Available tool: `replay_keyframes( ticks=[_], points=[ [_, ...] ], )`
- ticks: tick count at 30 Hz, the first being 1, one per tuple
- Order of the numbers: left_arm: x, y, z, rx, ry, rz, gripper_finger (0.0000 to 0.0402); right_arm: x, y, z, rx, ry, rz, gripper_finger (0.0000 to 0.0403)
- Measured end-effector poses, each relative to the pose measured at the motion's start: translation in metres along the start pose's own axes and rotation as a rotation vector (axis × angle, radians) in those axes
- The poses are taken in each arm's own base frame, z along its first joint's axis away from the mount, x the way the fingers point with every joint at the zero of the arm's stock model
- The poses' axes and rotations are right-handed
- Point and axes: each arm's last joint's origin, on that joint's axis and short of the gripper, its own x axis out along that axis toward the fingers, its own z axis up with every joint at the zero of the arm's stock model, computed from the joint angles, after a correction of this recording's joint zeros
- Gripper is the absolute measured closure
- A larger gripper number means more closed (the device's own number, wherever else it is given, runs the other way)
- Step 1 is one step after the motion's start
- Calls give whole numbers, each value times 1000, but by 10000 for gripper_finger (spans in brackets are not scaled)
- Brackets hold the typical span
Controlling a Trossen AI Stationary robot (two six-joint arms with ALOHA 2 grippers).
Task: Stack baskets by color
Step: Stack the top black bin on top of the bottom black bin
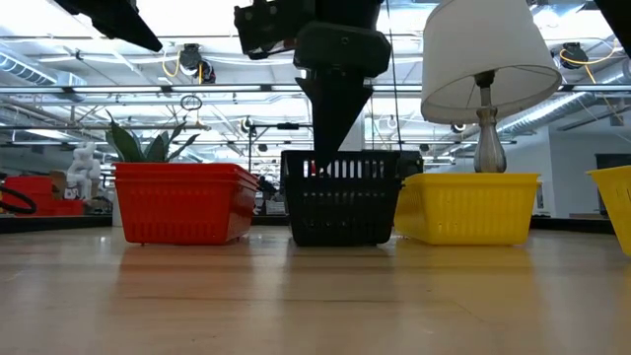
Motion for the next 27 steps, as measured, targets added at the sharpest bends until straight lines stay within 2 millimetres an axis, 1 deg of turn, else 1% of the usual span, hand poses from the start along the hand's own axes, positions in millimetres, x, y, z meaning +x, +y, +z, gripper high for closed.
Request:
replay_keyframes(
  ticks=[3,7,11,18,21,27],
  points=[
    [0,0,0,0,0,0,270,0,0,0,-4,-1,1,334],
    [0,0,0,-1,0,0,270,0,1,1,-25,-9,3,336],
    [0,0,0,-2,0,0,270,0,2,3,-41,-29,46,351],
    [0,0,0,-2,0,0,270,-1,5,11,-82,-109,78,395],
    [0,0,0,-2,0,0,270,-1,4,13,-87,-127,80,400],
    [0,0,0,-1,1,0,270,-6,0,3,-112,-45,63,395]
  ],
)
